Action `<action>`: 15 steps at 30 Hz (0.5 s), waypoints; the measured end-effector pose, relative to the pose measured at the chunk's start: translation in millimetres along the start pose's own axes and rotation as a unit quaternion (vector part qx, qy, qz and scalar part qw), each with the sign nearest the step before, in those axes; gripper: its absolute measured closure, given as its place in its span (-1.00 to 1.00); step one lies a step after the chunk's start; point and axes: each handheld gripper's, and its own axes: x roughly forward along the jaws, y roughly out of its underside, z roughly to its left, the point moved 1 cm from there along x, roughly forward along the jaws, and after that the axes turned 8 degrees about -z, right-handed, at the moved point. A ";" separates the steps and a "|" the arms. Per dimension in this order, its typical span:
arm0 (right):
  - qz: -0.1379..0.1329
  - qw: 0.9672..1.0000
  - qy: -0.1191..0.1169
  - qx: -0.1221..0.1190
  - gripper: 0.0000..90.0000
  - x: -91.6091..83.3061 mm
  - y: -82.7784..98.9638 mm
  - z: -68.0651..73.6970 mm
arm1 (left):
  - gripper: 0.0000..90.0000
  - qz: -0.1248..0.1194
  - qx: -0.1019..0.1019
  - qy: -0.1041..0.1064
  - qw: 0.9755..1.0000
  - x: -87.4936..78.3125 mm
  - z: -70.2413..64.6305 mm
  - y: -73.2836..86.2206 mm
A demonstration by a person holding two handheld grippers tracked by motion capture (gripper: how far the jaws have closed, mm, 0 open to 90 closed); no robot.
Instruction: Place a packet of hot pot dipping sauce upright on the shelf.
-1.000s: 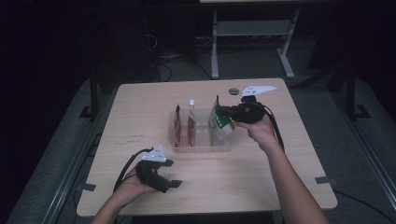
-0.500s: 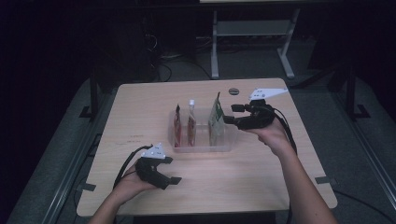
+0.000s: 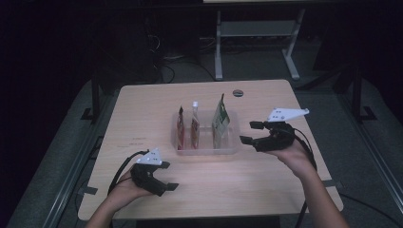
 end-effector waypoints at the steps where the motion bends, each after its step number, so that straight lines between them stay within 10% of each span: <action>1: 0.002 1.000 0.002 -0.001 -0.38 -2.7 4.0 1.0 | -0.70 0.000 0.001 -0.001 1.000 -1.7 0.4 0.8; 15: 0.028 0.999 0.030 0.011 -0.44 -29.9 58.6 6.4 | -0.70 -0.008 -0.005 -0.025 1.000 -27.0 4.3 25.9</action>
